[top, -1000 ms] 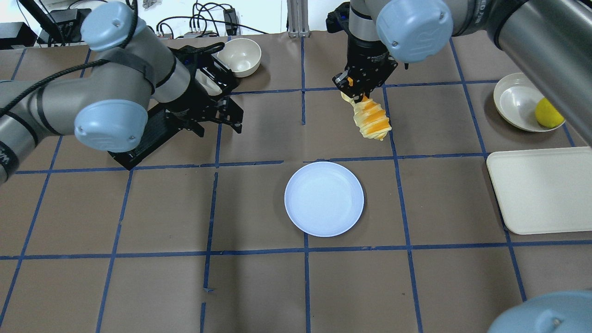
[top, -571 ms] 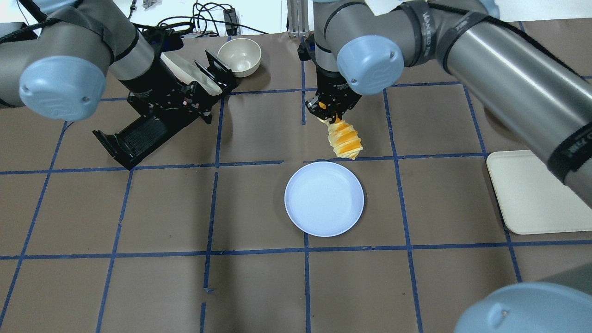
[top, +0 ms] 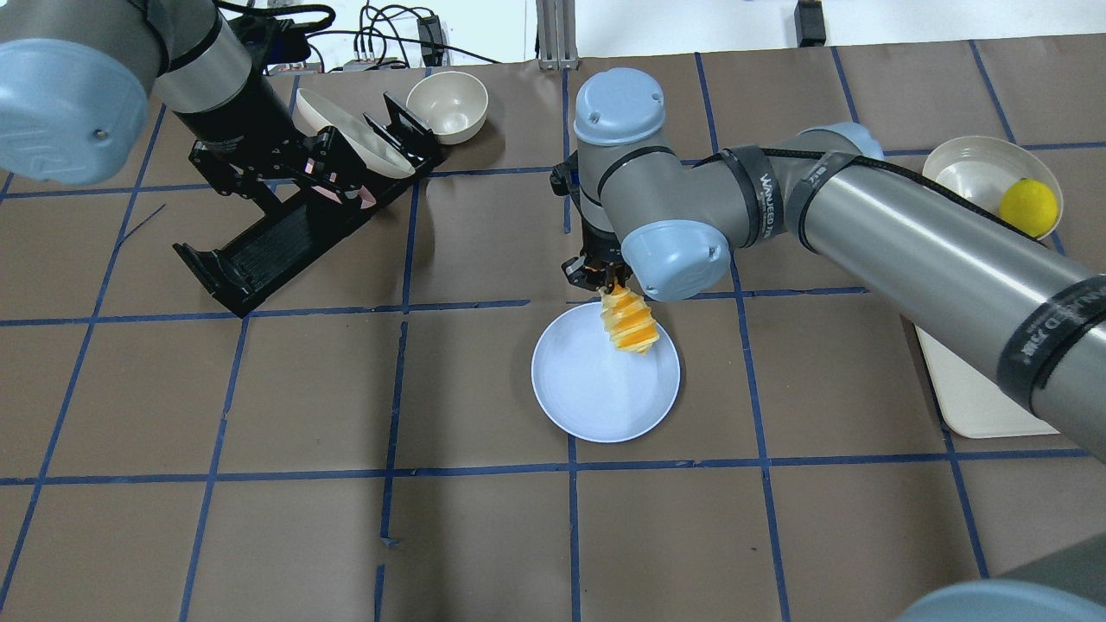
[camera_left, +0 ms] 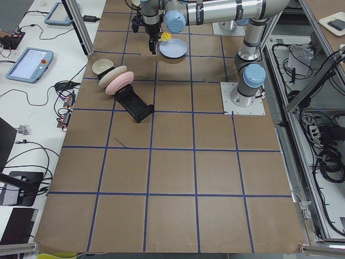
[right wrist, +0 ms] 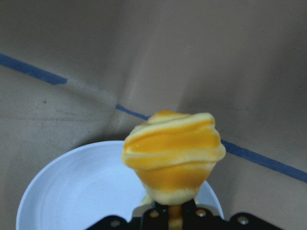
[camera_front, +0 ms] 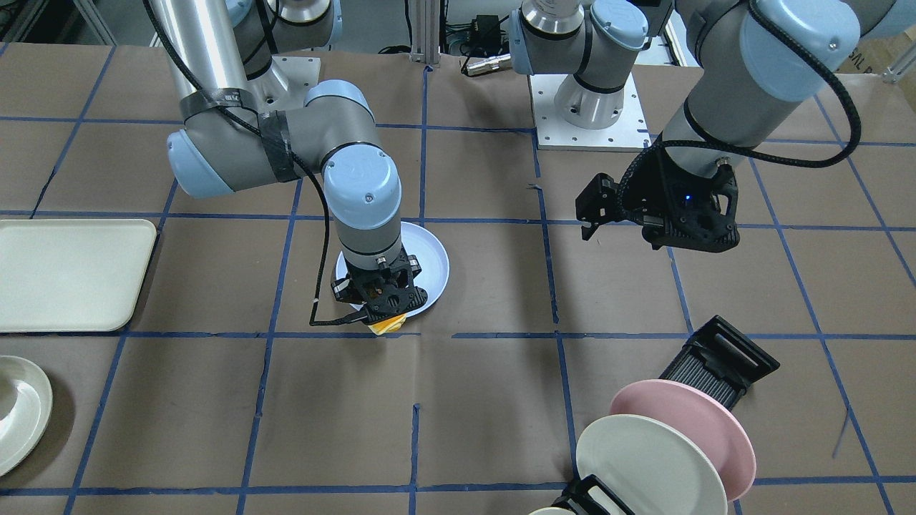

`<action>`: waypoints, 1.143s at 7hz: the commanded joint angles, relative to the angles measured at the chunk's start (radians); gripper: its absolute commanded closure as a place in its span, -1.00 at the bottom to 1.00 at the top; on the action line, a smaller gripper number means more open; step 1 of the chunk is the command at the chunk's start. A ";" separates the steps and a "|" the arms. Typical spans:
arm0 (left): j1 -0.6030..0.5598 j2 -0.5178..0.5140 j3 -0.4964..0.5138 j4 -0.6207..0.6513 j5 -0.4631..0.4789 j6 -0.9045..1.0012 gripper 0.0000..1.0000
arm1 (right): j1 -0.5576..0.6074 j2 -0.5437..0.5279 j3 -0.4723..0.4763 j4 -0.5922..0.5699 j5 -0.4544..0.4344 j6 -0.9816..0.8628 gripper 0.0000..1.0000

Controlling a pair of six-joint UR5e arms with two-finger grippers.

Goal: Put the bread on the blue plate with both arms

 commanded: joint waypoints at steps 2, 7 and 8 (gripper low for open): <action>0.002 0.027 -0.017 -0.001 0.002 0.001 -1.00 | 0.031 0.027 0.023 0.035 -0.006 -0.011 0.96; -0.002 0.056 -0.023 -0.052 0.133 -0.002 -1.00 | 0.031 -0.007 0.061 0.052 -0.012 -0.020 -1.00; -0.002 0.053 -0.023 -0.053 0.129 0.000 -0.99 | 0.031 -0.006 0.059 0.052 -0.010 -0.020 -1.00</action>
